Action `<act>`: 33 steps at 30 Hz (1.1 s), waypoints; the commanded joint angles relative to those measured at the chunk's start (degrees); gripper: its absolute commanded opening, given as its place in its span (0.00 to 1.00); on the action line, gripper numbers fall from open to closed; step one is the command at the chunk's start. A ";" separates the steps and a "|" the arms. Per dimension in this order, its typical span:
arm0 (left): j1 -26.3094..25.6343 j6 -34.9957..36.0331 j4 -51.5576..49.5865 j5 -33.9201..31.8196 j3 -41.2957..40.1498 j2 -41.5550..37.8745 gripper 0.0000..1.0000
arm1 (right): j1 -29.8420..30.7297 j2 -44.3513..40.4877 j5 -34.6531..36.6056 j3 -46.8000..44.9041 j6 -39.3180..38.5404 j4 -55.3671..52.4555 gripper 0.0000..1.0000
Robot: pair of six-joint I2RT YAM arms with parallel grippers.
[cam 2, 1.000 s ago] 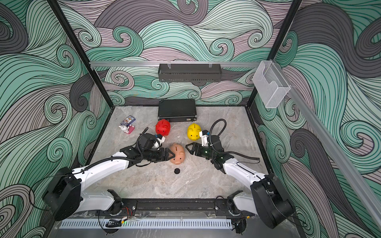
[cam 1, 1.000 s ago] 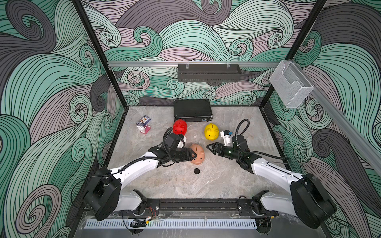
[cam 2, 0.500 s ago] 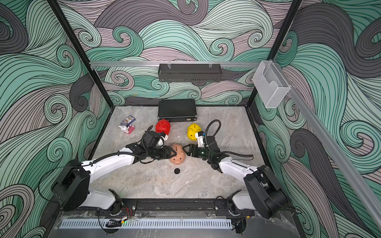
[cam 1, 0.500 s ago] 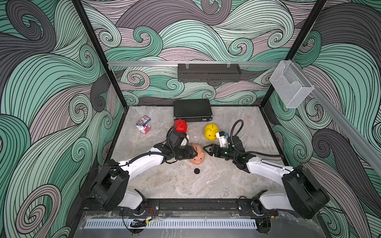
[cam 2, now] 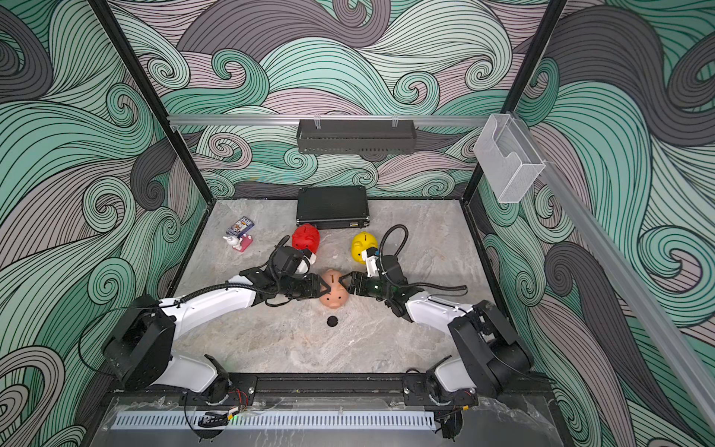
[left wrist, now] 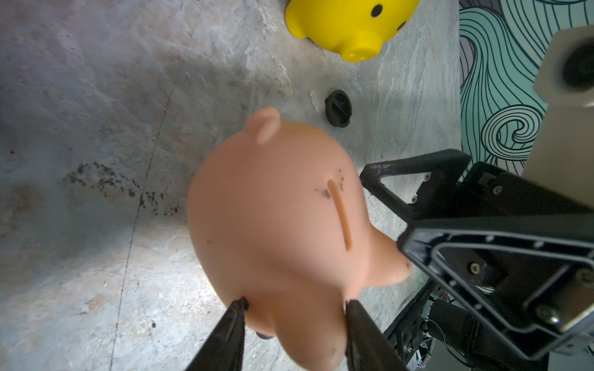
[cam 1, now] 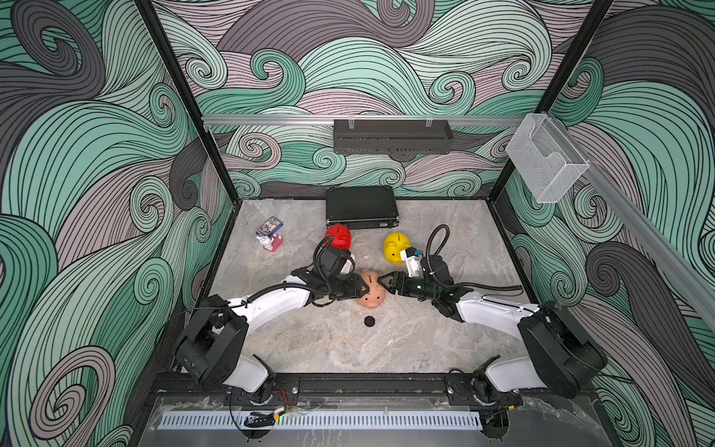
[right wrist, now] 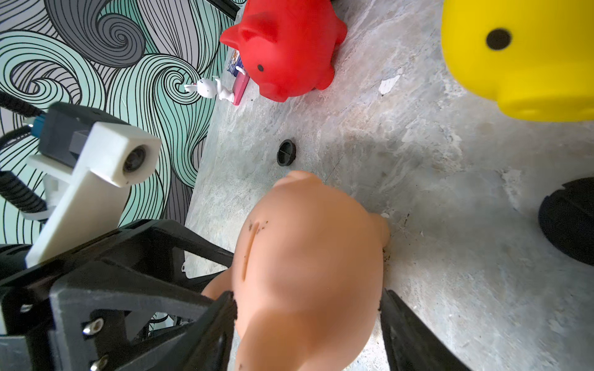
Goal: Close piggy banks
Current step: Turn over the piggy bank at the center of the board.
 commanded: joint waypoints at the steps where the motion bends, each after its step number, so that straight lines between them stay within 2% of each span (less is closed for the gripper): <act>1: -0.01 0.13 -0.03 -0.94 0.44 1.55 0.45 | 0.42 0.80 -0.65 1.38 -0.28 1.27 0.72; 9: 0.51 -1.00 1.82 -1.13 -1.36 2.17 0.38 | 0.61 0.90 -0.29 1.56 -0.62 0.87 0.72; 28: 7.15 -5.05 8.88 3.36 -6.10 4.17 0.34 | 0.67 3.39 0.91 5.16 -1.49 -1.37 0.74; 33: 8.67 -4.88 9.05 3.71 -6.22 4.89 0.34 | 0.67 3.13 2.13 6.75 -4.36 -4.73 0.75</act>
